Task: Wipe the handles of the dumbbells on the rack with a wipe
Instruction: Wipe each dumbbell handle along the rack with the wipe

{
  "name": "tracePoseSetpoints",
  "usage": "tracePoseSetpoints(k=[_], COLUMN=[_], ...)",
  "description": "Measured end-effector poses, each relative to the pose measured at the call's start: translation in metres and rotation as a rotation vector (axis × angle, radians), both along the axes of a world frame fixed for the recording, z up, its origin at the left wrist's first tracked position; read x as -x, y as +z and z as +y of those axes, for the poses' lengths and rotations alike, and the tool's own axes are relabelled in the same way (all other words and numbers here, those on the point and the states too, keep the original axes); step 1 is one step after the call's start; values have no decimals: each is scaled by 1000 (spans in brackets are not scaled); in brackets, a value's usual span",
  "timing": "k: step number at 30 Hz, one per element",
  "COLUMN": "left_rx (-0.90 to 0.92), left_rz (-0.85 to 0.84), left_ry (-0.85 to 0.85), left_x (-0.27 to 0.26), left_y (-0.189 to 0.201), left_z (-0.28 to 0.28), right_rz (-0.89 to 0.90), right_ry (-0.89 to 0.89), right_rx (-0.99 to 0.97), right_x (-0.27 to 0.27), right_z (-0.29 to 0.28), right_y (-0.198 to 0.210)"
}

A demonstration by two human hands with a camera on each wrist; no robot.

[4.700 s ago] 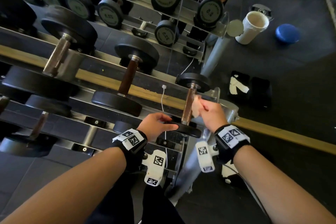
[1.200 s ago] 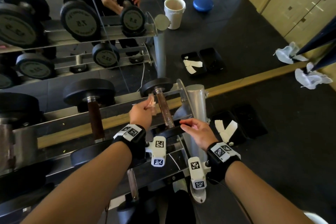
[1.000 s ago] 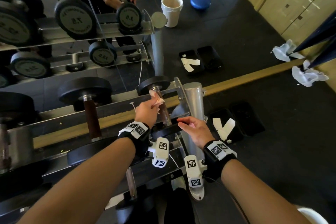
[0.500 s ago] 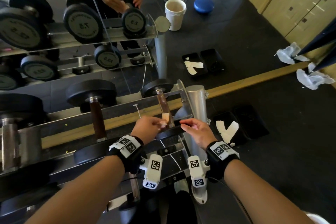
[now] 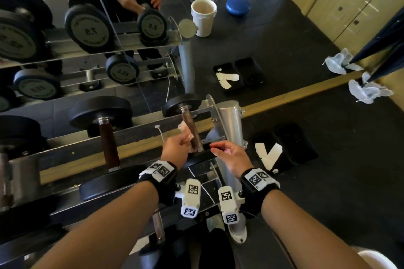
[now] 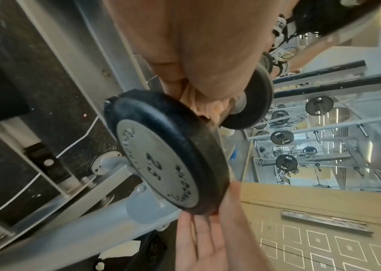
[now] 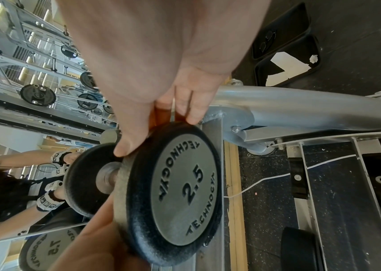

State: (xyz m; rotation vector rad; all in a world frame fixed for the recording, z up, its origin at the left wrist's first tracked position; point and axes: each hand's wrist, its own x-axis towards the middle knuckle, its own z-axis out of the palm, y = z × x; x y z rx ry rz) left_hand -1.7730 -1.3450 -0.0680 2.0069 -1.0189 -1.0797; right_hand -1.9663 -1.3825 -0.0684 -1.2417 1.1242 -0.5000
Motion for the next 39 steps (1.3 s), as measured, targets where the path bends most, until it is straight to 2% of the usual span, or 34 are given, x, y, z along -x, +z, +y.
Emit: tracePoseSetpoints(k=[2,5,9,12,17,20,22,24,30,35,37,39], left_rx=[-68,-88,-11,-73,-99,-139,-89,-7,-31,-126,-95,-64], left_rz=[40,-60,-70,-191,-70,42,39,9,-293,-583,-610,-565], left_ry=[-47,-165,19,-163,-296,-177,-41,14,-277,-632,-670,-649], left_x=[-1,-10,-18,-8,-12,-26,-35,-36,-17,-7,-1,-2], left_y=[-4,3,15,18,13,15,20,24,25,32,31,28], left_z=[10,7,-7,-3,15,1,-13,-23,-21,-11,-1,10], right_rz=[11,-3,-25,-34,-57,-39,-32,-30,-24,-24,-28,-19], right_ry=[7,6,-2,-5,-23,-16,-11,-15,-38,-65,-82,-87], right_rx=[5,3,-5,-20,-14,3,10,17,9,8,32,46], right_x=[1,1,0,0,-1,-1,0,-1,-1,-2,-3,-4], right_z=[0,-1,-2,-2,-1,-1,-2,-1,1,5,7,9], right_y=[0,1,0,-2,0,1,0,-1,-4,-1,-1,1])
